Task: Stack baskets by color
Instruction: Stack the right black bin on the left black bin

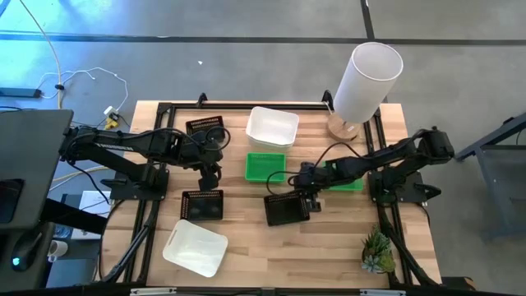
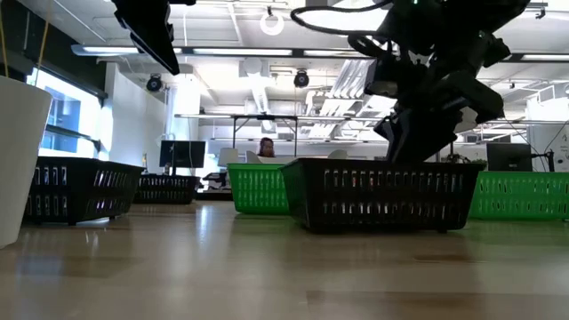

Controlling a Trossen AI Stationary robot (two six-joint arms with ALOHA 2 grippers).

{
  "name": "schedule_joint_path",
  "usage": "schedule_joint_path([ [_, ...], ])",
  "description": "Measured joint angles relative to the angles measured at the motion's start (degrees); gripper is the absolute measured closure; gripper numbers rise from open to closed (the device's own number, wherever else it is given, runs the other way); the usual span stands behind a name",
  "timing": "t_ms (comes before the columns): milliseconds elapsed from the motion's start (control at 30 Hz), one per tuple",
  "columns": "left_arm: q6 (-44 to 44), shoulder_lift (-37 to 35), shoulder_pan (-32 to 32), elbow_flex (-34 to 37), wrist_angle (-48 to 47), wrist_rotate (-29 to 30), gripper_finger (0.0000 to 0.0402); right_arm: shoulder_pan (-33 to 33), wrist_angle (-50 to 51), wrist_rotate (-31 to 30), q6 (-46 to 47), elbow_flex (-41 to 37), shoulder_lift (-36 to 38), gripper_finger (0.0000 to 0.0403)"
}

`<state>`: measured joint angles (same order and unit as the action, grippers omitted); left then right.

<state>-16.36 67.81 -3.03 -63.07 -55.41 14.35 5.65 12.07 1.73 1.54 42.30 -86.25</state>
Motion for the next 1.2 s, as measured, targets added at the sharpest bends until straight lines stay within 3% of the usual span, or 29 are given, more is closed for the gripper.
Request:
schedule_joint_path([
  [167,0.02,0.00,0.00,0.00,-0.03,-0.02,0.0296,0.00,-0.99,1.55,1.20,0.24,-2.51,0.0397],
  [667,1.52,0.00,0.00,0.00,-0.73,-0.23,0.0296,0.11,-3.60,1.82,4.04,0.09,-2.78,0.0401],
  [1200,1.53,-0.42,0.02,0.00,-5.46,-0.28,0.0296,1.22,-13.03,2.80,9.44,-0.04,-0.79,0.0403],
])
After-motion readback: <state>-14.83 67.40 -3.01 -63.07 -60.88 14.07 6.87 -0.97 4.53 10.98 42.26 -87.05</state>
